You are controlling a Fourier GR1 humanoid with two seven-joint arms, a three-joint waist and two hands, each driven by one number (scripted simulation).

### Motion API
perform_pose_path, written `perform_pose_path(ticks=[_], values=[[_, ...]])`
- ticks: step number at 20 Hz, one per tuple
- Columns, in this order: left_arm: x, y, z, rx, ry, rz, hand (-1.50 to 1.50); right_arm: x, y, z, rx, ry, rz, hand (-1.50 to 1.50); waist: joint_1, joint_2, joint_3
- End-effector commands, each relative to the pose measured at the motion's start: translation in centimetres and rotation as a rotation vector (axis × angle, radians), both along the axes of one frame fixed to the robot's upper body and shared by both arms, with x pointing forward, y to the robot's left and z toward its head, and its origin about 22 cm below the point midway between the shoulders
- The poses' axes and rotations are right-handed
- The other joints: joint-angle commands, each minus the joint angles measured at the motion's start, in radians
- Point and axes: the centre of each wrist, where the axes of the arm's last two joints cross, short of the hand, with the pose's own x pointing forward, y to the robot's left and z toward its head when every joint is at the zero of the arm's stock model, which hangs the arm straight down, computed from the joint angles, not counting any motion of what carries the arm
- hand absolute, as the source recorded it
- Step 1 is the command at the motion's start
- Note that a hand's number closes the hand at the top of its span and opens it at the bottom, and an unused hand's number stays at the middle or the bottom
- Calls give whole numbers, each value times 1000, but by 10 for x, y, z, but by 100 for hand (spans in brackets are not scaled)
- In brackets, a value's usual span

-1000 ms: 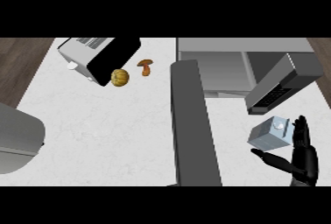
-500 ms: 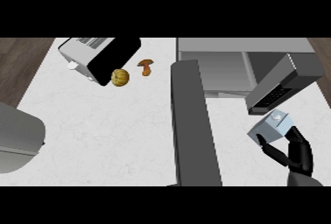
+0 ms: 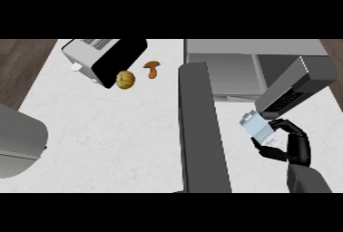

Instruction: Pick up the milk, place it into the microwave and close the microwave

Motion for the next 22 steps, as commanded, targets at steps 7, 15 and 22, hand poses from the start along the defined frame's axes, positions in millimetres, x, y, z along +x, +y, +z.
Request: perform_pose_path(ticks=[7, 15, 22], values=[[-3, -3, 8, -3, -12, -11, -150, 22, 32, 3, 94, -66, 366, 150, -4, -2, 4], [7, 8, 8, 10, 0, 33, -150, 23, 77, 13, 102, -122, 425, 150, -25, -6, 2], [11, 1, 2, 5, 22, 37, -150, 56, 108, 61, 38, -116, 369, 150, -16, -2, 3]])
